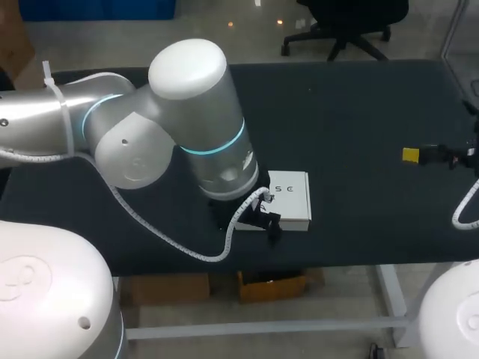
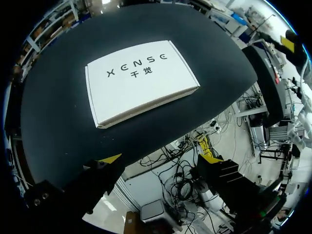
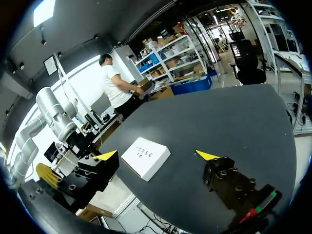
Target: Assemble the packaging by folding the flat box into shape, placing the metal phone stand inside, and closing the box properly
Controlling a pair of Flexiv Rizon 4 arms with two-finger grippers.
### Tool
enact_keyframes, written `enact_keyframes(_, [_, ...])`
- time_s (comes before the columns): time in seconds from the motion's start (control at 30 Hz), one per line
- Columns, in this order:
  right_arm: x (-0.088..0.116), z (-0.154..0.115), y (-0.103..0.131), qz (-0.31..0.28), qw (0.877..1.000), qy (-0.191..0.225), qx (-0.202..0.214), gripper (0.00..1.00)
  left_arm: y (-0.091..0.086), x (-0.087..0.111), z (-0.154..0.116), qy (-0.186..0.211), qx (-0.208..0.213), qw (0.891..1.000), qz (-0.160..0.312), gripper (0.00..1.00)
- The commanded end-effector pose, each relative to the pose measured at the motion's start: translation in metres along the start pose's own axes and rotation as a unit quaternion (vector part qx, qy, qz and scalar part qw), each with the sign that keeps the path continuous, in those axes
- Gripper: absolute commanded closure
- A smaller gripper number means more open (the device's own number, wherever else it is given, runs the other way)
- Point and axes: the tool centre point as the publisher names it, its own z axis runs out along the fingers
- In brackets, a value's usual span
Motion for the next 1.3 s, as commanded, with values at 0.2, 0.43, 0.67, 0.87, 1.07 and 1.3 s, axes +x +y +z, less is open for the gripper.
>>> enact_keyframes(0.2, [-0.035,-0.002,0.015,-0.067,0.995,0.054,-0.048,0.00,-0.008,0.032,0.036,-0.042,0.002,0.997,-0.067,0.00])
enact_keyframes(0.43, [-0.052,0.007,0.031,-0.113,0.991,0.057,-0.043,0.00,-0.016,0.034,0.053,-0.056,0.000,0.992,-0.109,0.00])
enact_keyframes(0.67, [-0.060,0.013,0.039,-0.139,0.988,0.062,-0.039,0.00,-0.023,0.031,0.060,-0.073,-0.003,0.987,-0.146,0.00])
enact_keyframes(0.87, [-0.062,0.015,0.042,-0.141,0.987,0.067,-0.027,0.00,-0.028,0.029,0.064,-0.087,-0.016,0.984,-0.156,0.00])
enact_keyframes(1.07, [-0.062,0.015,0.042,-0.141,0.987,0.067,-0.027,0.00,-0.028,0.029,0.064,-0.087,-0.016,0.984,-0.156,0.00])
enact_keyframes(1.3, [-0.062,0.015,0.042,-0.141,0.987,0.067,-0.027,0.00,-0.028,0.029,0.064,-0.087,-0.016,0.984,-0.156,0.00])
